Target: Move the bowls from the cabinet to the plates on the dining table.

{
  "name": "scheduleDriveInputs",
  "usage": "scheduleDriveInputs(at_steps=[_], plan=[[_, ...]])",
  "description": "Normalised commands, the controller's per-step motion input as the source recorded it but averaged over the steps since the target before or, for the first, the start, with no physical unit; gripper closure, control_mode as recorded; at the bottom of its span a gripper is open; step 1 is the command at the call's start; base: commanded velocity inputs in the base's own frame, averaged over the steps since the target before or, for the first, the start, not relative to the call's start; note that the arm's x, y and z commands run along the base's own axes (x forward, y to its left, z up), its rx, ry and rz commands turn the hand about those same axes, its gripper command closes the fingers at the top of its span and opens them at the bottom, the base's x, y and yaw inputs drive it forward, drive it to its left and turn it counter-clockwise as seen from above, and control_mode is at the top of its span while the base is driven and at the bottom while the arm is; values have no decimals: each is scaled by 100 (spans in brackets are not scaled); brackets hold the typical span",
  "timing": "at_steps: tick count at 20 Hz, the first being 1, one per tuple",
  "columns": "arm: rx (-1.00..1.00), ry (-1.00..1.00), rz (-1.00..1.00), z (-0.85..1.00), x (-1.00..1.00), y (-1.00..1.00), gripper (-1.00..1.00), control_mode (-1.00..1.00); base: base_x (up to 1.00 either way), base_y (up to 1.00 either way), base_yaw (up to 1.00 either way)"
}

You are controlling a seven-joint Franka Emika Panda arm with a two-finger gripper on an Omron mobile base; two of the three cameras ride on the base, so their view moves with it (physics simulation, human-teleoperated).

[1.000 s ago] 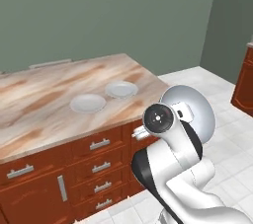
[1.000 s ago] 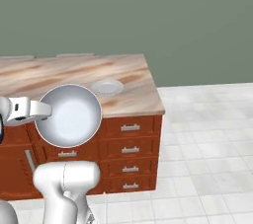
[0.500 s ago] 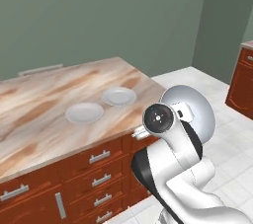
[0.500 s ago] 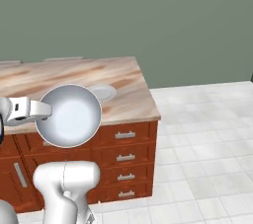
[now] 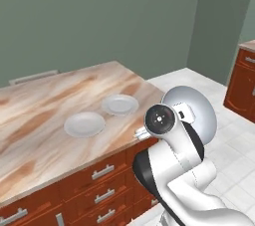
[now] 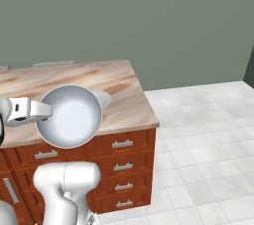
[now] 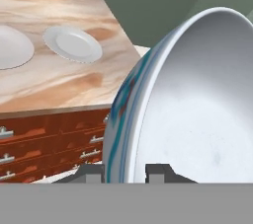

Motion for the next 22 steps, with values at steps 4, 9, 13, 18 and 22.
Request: scheduleDriveInputs(at_steps=[4, 9, 13, 18, 22], plan=[[0, 0, 0, 0, 0, 0, 100, 100, 29, 15, -12], [0, 0, 0, 0, 0, 0, 100, 100, 18, 21, -10], [0, 0, 0, 0, 0, 0, 100, 100, 11, 16, -8], [0, 0, 0, 0, 0, 0, 100, 100, 21, 11, -8], [-2, 0, -3, -6, 19, 9, 100, -100, 16, 8, -3]])
